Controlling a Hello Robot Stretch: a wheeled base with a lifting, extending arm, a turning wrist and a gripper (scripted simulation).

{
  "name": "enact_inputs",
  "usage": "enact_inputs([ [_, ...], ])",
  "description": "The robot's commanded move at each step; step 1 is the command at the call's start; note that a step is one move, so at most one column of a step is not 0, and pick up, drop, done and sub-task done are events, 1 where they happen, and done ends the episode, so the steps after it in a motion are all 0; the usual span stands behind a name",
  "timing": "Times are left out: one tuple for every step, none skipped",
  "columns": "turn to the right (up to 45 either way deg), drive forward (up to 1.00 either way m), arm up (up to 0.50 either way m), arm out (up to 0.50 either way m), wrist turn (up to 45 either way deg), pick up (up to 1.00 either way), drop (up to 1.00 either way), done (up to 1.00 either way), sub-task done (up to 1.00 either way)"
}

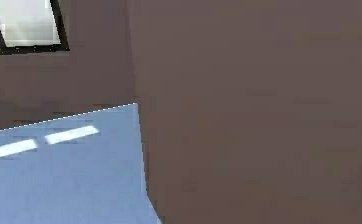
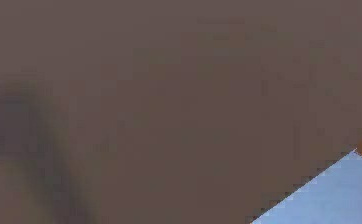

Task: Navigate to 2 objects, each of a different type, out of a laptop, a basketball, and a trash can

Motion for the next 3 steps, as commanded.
enact_inputs([
  [-45.0,0.0,0.0,0.0,0.0,0.0,0.0,0.0,0.0],
  [-45.0,0.0,0.0,0.0,0.0,0.0,0.0,0.0,0.0],
  [-30.0,0.0,0.0,0.0,0.0,0.0,0.0,0.0,0.0],
])
